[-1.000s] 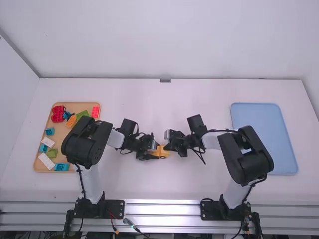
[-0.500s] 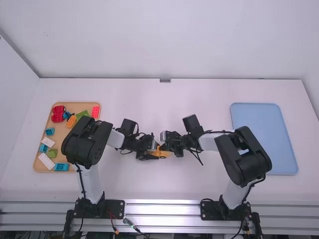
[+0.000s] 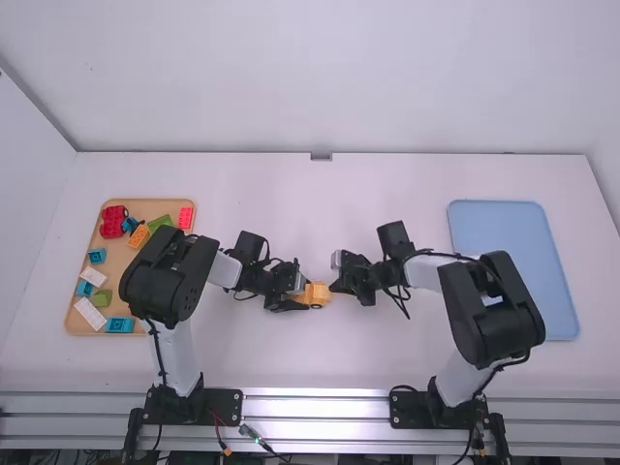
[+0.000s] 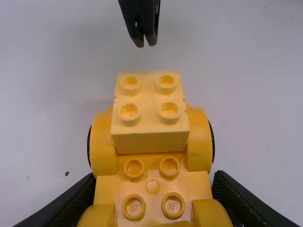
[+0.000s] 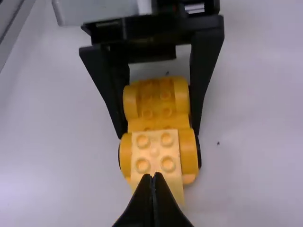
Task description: Assemble lego blocks to make yellow taxi
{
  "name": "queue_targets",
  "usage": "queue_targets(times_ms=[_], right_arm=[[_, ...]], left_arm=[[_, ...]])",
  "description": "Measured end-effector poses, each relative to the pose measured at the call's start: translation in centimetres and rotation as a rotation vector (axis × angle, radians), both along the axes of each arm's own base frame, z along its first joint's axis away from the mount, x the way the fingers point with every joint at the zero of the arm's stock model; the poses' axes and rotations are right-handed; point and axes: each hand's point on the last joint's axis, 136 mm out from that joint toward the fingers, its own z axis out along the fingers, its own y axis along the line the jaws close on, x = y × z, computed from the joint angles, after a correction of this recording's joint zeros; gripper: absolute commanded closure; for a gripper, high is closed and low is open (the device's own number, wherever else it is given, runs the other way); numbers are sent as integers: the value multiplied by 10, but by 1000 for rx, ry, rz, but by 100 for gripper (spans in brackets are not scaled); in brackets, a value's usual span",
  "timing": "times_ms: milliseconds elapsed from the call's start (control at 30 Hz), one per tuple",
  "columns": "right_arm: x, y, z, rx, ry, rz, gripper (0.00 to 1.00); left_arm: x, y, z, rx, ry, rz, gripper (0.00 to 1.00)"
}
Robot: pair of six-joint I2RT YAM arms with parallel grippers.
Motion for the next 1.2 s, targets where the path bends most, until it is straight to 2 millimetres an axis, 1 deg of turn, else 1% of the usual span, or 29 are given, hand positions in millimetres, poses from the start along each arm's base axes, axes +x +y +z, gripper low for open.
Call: queue_targets(times_ms=[133, 233, 467, 700, 1000, 1200], right_arm=[[5, -10, -5, -34, -12, -22, 100], [9, -13, -10, -71, -31, -34, 100], [4, -7, -18, -116, -45, -4, 100], [5, -10, -20, -131, -45, -14, 100], [0, 0, -20, -125, -63, 24, 100], [2, 5, -15, -91, -78, 32, 100]], left_arm=[[0, 0, 0, 0, 0, 0, 48], [0, 0, 0, 0, -1, 0, 48], [0, 0, 0, 0, 0, 0, 48], [0, 0, 0, 0, 1, -1, 48], [-1, 0, 0, -1, 3, -2, 48], [-1, 0, 0, -1, 4, -2, 48]])
